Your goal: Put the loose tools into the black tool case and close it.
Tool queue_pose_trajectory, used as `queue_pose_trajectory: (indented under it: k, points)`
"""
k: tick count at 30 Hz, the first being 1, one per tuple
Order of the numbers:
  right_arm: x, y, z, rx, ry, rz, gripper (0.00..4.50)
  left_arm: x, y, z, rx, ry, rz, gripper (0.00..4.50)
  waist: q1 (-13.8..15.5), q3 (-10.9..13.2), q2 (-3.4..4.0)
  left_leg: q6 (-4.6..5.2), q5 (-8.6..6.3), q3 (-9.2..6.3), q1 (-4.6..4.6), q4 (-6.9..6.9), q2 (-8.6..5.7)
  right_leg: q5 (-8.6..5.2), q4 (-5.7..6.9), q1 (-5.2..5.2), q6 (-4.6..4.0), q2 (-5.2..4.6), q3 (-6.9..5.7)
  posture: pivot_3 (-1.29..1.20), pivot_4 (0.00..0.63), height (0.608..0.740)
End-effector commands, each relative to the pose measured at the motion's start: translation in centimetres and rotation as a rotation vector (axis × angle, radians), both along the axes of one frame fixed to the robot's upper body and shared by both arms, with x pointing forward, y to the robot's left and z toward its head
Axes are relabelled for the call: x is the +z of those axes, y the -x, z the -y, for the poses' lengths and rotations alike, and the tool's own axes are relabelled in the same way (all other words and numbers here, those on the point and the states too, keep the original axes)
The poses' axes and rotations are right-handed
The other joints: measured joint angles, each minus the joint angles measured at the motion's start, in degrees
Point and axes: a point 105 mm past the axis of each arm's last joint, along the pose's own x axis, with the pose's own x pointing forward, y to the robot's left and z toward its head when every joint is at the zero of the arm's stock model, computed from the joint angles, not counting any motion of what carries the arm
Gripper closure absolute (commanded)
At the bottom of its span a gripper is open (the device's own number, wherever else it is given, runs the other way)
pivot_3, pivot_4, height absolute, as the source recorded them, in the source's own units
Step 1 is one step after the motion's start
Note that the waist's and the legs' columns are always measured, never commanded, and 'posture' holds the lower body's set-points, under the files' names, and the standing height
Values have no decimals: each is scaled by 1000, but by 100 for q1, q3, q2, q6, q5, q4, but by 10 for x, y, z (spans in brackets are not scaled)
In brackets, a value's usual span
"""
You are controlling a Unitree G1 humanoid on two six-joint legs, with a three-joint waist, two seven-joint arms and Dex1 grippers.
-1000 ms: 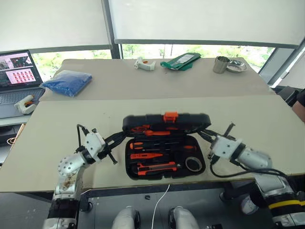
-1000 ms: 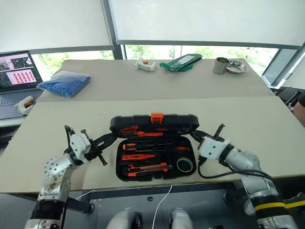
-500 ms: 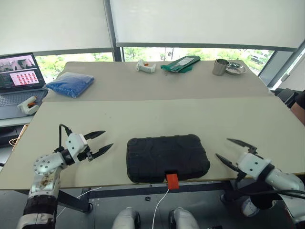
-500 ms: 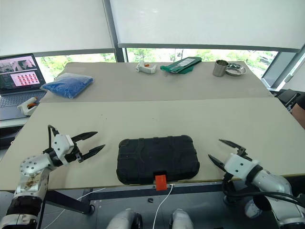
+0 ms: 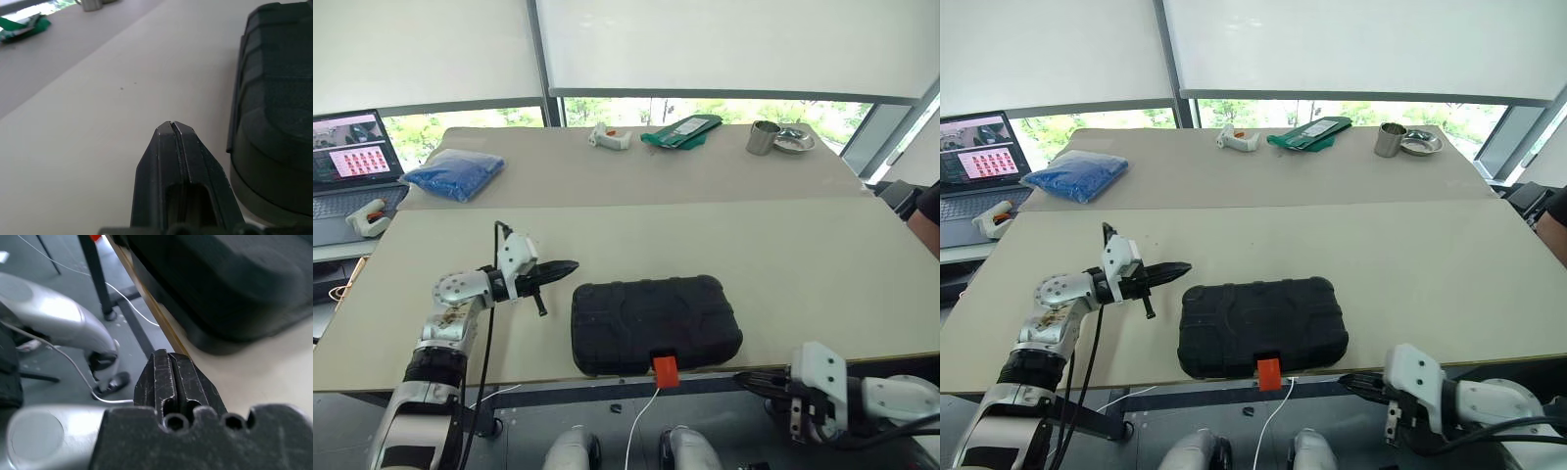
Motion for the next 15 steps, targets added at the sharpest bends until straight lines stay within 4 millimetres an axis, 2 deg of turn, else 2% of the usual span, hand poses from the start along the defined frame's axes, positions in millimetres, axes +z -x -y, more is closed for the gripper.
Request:
queue_pose_trajectory:
  k: [1,9,15]
  points:
    - [0,-9,-13,19,6,0,4457,10,-8,4,-6,0,-4,4500,10,3,-6,0,0,0,-1,0,0,1,0,0,1,0,0,0,150,740]
    - [9,-62,-26,-2,26,114,4457,5,-12,6,-27,-1,-113,4500,-40,12,-21,0,2,1,-8,14,0,13,2,-5,3,4,2,0,150,740]
    - [31,-115,-33,-96,-1,253,4457,2,-11,1,12,23,-120,4500,-79,13,-21,-12,8,1,-13,10,9,16,9,-16,0,23,5,0,150,740]
